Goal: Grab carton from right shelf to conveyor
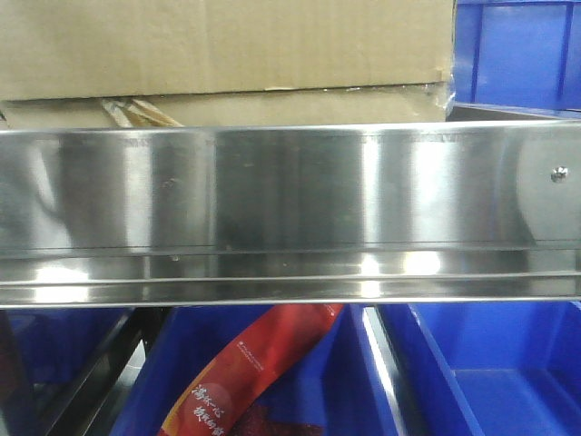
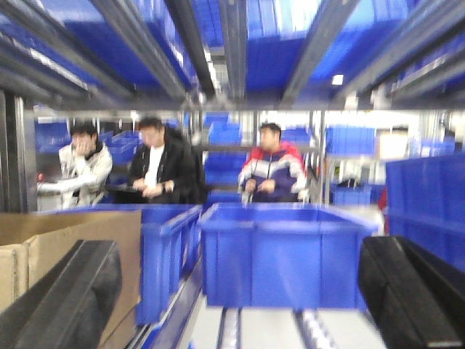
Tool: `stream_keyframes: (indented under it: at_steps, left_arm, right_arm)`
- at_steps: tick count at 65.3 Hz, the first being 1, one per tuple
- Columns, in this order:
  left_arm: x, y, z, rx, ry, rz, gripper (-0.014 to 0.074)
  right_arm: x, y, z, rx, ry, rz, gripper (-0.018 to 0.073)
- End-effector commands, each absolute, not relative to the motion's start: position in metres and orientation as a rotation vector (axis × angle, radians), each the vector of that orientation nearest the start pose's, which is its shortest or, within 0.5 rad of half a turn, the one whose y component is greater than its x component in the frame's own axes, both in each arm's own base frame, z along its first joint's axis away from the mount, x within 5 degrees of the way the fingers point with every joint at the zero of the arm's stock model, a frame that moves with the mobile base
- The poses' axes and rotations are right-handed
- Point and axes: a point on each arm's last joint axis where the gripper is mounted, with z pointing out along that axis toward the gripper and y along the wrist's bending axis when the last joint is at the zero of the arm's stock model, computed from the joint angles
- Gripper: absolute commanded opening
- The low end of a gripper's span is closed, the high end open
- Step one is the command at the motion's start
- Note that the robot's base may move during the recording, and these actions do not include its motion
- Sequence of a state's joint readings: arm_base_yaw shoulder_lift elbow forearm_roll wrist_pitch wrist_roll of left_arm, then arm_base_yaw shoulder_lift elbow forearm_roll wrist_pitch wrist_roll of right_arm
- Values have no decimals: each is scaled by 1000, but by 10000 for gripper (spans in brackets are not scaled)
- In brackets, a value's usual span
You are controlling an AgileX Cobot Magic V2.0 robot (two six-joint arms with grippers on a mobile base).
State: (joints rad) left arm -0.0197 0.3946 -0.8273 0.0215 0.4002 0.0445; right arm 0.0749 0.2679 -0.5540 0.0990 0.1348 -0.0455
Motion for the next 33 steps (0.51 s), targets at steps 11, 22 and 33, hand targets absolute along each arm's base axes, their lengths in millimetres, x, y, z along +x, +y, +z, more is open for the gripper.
stream_keyframes:
  at_steps: [11,22,33]
  left_arm:
    - [88,-28,448,322,1533,-166,426]
    - [120,-63,466,470,1551,-289,426]
    - [164,-93,490,502,1627,-320,426]
  right_arm:
    - [82,23,400,-94,1559,322,559]
    - [111,46,429,-216,1596,435,559]
    - [146,81,459,-348,1690,521,559]
